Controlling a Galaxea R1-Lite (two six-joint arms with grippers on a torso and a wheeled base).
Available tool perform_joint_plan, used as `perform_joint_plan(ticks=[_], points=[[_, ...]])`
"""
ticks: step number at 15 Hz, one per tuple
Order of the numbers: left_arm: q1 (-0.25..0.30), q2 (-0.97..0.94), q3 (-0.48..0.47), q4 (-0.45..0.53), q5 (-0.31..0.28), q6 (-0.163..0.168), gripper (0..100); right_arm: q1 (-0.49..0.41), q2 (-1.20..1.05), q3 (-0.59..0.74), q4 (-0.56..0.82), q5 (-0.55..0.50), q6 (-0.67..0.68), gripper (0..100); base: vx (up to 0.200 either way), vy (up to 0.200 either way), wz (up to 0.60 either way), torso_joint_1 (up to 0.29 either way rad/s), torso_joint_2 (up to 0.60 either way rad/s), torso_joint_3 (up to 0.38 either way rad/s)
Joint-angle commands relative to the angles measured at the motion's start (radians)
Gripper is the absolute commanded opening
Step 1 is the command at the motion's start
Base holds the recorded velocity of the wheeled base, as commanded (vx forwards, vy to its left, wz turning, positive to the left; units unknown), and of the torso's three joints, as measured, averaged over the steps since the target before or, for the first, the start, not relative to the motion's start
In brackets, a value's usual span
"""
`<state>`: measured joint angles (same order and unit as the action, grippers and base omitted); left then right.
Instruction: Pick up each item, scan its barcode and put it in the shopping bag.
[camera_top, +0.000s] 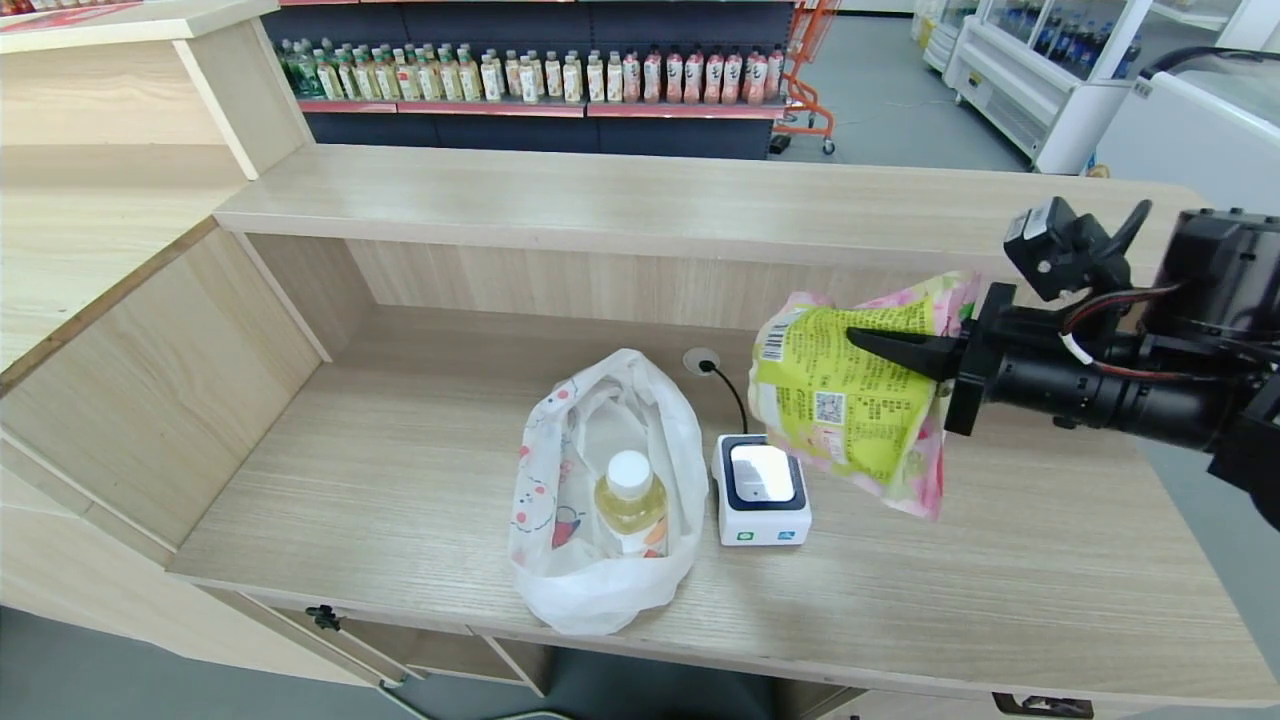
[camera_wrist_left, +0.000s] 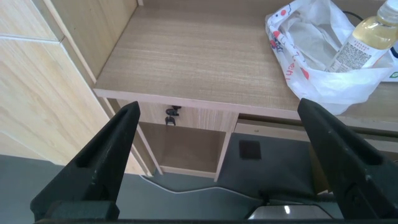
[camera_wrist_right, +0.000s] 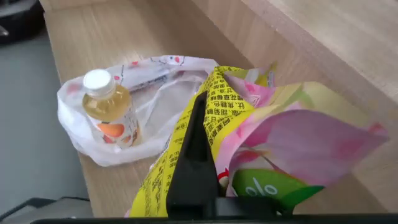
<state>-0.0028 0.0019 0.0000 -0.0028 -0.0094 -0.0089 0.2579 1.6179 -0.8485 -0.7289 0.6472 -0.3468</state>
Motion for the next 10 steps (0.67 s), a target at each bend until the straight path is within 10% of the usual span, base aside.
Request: perform_joint_plan(ticks=[1, 10], points=[[0.0, 0.0, 0.0, 0.0, 0.0, 0.0, 100, 0.018, 0.077, -0.034, -0.01, 0.002, 0.058, 0, 0.0, 0.0, 0.0, 0.0, 0.0, 0.0], [0.0, 0.0, 0.0, 0.0, 0.0, 0.001, 100, 0.084, 0.201, -0.139, -0.015, 0.012, 0.121, 0, 0.0, 0.0, 0.0, 0.0, 0.0, 0.0]])
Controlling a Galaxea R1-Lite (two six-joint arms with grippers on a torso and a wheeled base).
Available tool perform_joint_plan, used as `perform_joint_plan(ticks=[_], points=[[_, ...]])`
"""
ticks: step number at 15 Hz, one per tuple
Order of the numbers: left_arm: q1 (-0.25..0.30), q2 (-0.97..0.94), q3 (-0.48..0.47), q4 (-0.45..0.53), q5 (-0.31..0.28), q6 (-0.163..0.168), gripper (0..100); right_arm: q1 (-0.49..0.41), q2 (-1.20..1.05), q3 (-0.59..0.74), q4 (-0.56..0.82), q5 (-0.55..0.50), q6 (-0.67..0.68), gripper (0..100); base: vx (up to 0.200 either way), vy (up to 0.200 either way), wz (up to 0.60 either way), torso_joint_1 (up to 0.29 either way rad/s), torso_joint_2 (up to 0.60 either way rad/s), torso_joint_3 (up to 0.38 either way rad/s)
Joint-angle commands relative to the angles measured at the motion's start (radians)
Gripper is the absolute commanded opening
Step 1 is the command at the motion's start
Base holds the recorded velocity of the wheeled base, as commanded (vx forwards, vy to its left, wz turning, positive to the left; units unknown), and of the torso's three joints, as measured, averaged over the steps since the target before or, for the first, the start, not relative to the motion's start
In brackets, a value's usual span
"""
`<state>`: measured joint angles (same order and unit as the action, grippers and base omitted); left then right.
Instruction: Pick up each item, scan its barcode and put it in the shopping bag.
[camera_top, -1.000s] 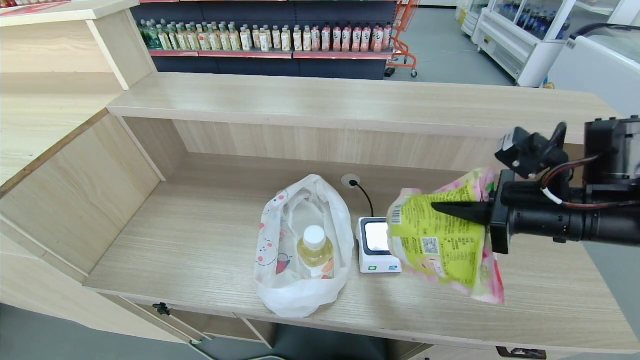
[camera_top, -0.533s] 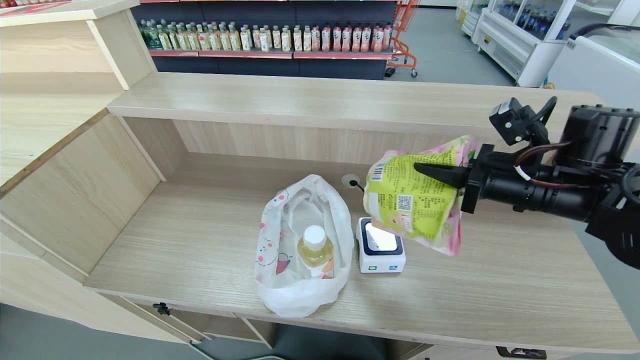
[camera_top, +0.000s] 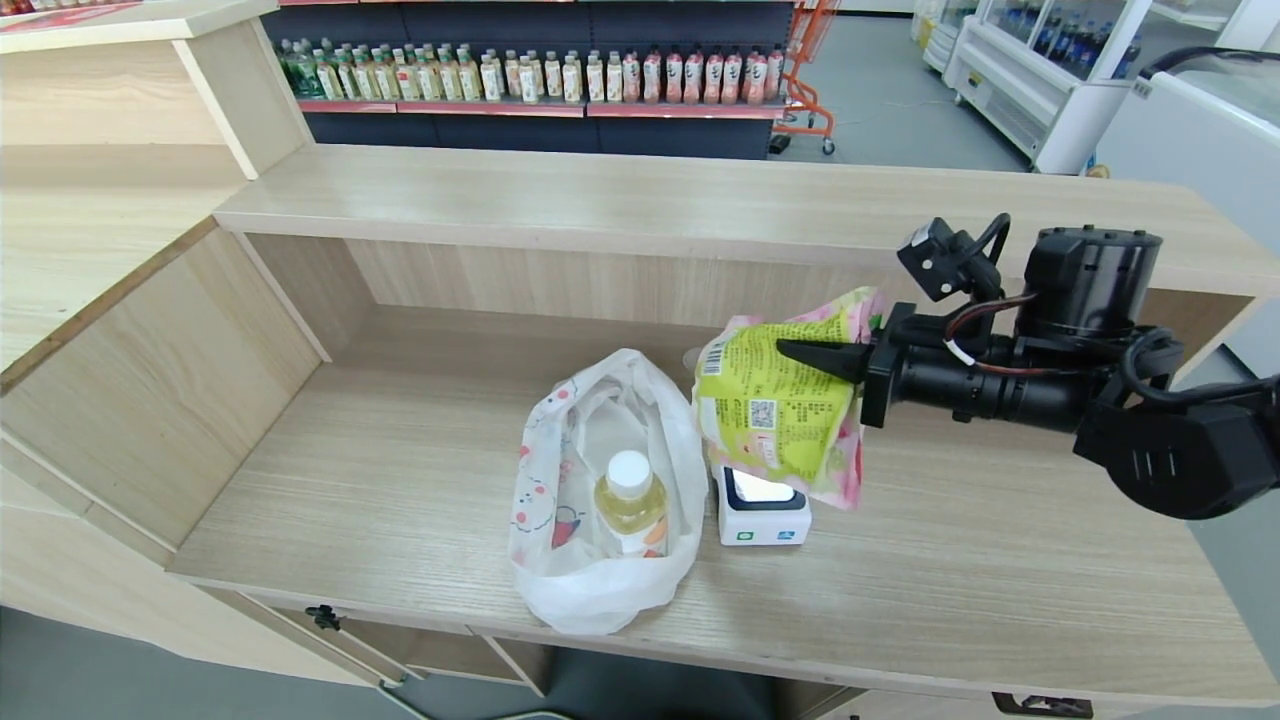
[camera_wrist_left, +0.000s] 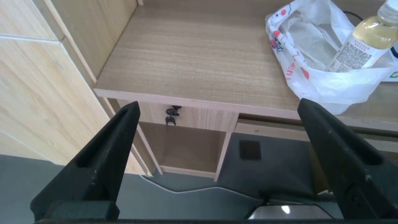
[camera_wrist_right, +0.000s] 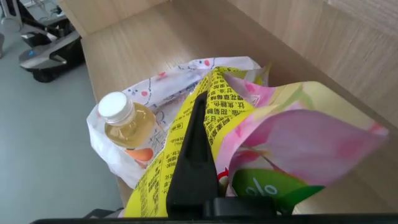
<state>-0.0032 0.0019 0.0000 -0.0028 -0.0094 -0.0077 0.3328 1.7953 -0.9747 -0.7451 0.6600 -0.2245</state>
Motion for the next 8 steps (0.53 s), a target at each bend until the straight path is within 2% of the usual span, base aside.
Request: perform_joint_plan(ticks=[1, 6, 8], points=[[0.0, 0.0, 0.0, 0.0, 0.0, 0.002, 100, 0.014, 0.026, -0.018, 0.004, 0.0, -0.001, 0, 0.0, 0.0, 0.0, 0.0, 0.0, 0.0], [0.0, 0.0, 0.0, 0.0, 0.0, 0.0, 100, 0.04, 0.033, -0.015, 0.003, -0.007, 0.001, 0, 0.0, 0.0, 0.0, 0.0, 0.0, 0.0], [0.0, 0.0, 0.0, 0.0, 0.0, 0.0, 100, 0.043, 0.049, -0.022, 0.0, -0.005, -0.001, 0, 0.0, 0.2, 0.0, 0.002, 0.0, 0.005]])
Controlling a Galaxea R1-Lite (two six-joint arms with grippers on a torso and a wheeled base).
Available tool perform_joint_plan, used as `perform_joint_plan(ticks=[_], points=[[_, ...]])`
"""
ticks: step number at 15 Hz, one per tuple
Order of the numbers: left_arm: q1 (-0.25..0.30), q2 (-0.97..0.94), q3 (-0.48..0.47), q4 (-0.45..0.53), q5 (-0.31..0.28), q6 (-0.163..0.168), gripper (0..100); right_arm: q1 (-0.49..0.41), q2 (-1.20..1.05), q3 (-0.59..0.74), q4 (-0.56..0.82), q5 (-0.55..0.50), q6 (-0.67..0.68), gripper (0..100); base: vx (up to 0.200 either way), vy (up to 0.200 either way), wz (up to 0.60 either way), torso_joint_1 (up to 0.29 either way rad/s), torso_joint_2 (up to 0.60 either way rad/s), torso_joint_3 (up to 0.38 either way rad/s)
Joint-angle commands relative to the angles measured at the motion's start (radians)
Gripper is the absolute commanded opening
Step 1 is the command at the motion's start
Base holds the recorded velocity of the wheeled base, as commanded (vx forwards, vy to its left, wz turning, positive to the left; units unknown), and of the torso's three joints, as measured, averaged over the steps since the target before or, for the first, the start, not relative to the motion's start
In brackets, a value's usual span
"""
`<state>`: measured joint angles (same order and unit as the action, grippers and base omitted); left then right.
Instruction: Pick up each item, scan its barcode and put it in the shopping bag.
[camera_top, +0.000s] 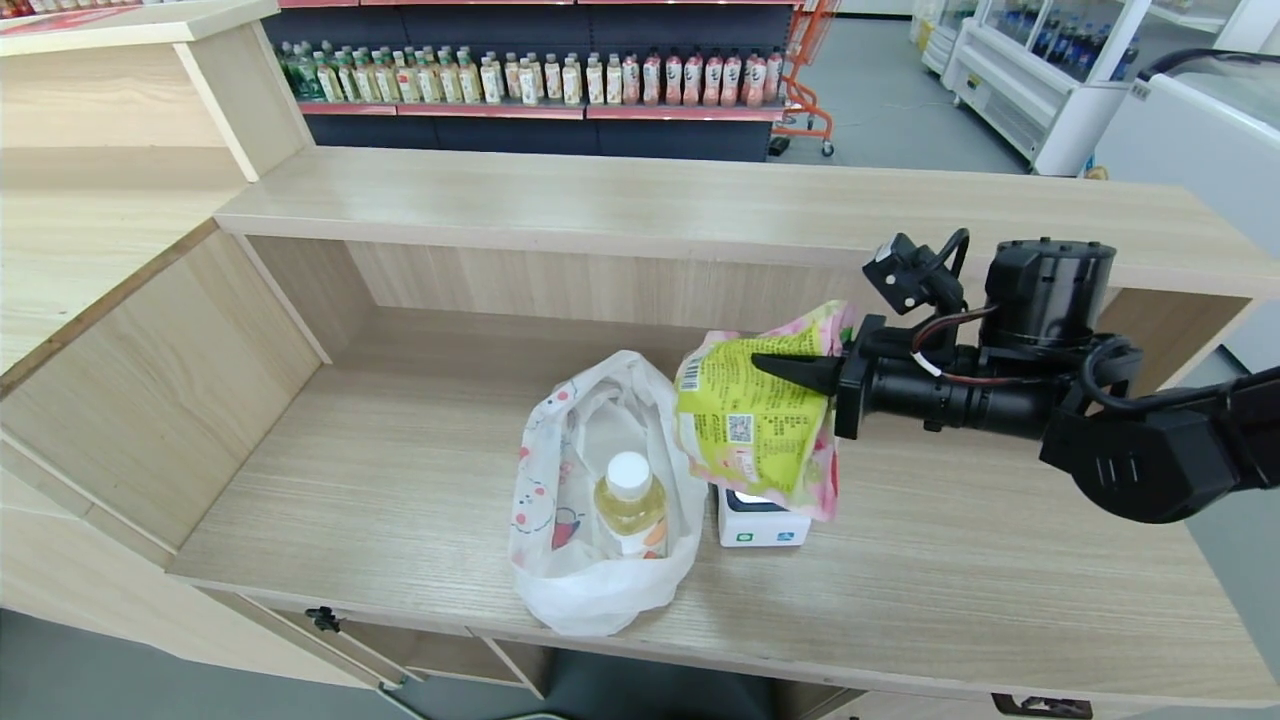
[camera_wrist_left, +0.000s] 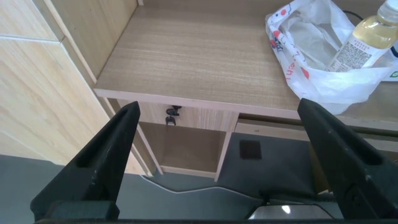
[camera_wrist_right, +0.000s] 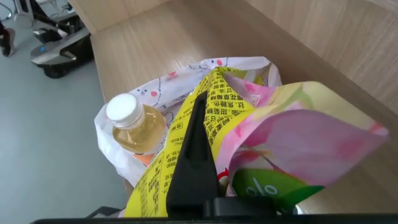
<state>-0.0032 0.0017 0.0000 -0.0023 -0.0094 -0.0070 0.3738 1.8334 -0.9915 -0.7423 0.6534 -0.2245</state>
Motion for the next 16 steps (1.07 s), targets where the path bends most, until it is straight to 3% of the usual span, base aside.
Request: perform_joint_plan(ticks=[1, 3, 8, 16], points=[[0.0, 0.0, 0.0, -0.001, 0.0, -0.001, 100, 0.002, 0.021, -0.016, -0.003, 0.002, -0.001, 0, 0.0, 0.2, 0.0, -0.017, -0.01, 0.002], [0.0, 0.0, 0.0, -0.001, 0.0, -0.001, 100, 0.004, 0.053, -0.033, -0.003, -0.001, -0.001, 0, 0.0, 0.2, 0.0, 0.017, 0.01, 0.007], [0.0, 0.0, 0.0, -0.001, 0.0, -0.001, 100, 0.02, 0.155, -0.076, -0.005, -0.012, -0.009, 0, 0.0, 0.0, 0.0, 0.0, 0.0, 0.0], [0.0, 0.0, 0.0, -0.001, 0.0, -0.001, 100, 0.016, 0.176, -0.033, -0.006, -0.001, -0.009, 0, 0.0, 0.0, 0.0, 0.0, 0.0, 0.0]])
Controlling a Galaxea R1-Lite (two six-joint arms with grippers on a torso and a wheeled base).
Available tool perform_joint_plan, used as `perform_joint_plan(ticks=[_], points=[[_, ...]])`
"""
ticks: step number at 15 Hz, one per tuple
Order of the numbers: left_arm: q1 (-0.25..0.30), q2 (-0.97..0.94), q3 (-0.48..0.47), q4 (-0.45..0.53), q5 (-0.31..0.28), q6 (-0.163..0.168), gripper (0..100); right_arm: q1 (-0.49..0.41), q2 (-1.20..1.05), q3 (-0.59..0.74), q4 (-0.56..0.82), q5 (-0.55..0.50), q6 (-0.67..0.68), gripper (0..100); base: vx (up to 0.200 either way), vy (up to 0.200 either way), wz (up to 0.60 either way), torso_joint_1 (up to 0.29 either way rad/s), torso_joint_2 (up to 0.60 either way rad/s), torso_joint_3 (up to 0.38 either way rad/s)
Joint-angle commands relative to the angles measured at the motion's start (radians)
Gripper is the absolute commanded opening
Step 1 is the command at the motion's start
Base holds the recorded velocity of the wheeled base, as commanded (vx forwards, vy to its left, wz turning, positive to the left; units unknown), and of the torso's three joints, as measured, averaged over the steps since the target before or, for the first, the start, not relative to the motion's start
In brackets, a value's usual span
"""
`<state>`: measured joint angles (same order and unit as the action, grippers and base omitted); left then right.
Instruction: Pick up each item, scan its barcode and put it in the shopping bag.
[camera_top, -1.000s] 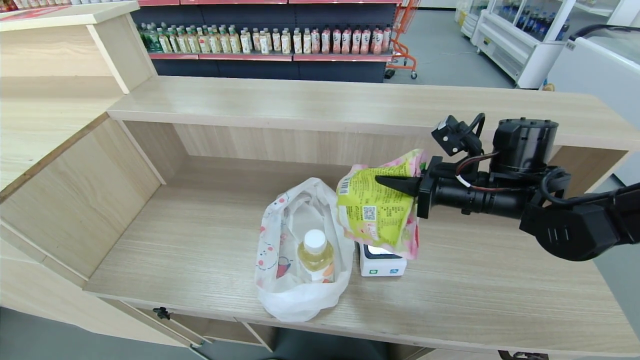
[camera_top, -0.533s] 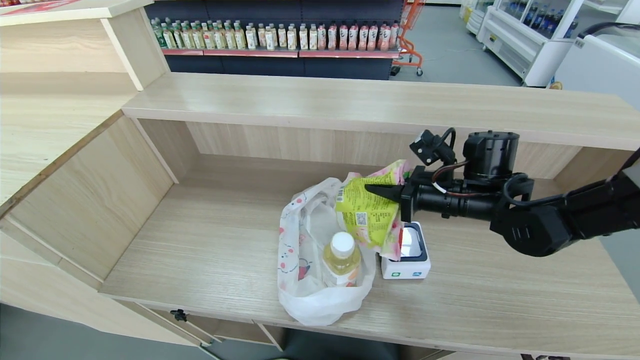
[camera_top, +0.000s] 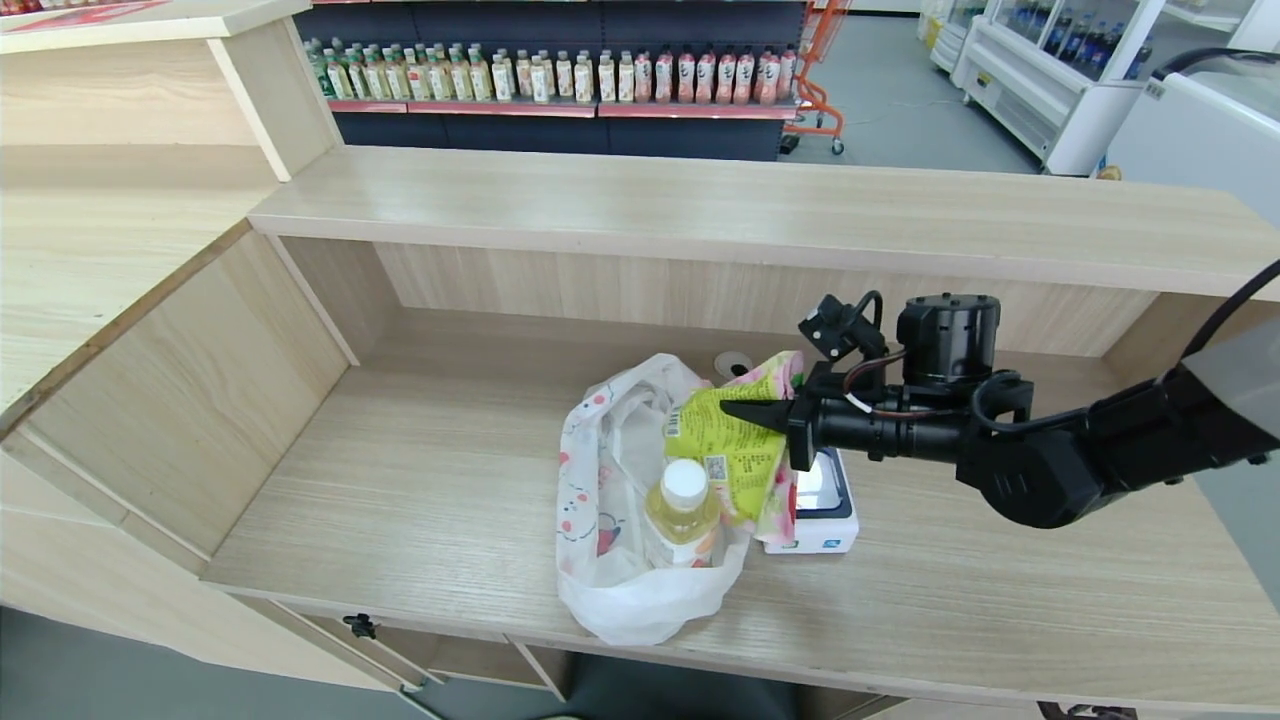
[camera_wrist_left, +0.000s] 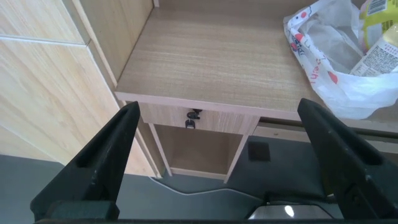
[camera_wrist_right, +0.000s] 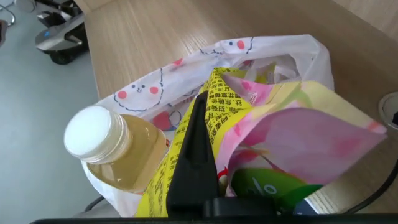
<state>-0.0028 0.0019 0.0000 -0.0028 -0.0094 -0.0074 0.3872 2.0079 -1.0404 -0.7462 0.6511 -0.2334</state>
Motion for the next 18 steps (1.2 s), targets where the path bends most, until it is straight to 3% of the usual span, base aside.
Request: perform_joint_plan(ticks=[1, 8, 18], points=[[0.0, 0.0, 0.0, 0.0, 0.0, 0.0, 100, 0.004, 0.002, 0.033, -0.002, 0.001, 0.0, 0, 0.0, 0.0, 0.0, 0.0, 0.0, 0.0], [0.0, 0.0, 0.0, 0.0, 0.0, 0.0, 100, -0.024, 0.045, 0.092, -0.055, 0.01, -0.017, 0, 0.0, 0.0, 0.0, 0.0, 0.0, 0.0], [0.0, 0.0, 0.0, 0.0, 0.0, 0.0, 100, -0.033, 0.111, -0.013, -0.048, 0.093, -0.012, 0, 0.0, 0.0, 0.0, 0.0, 0.0, 0.0]])
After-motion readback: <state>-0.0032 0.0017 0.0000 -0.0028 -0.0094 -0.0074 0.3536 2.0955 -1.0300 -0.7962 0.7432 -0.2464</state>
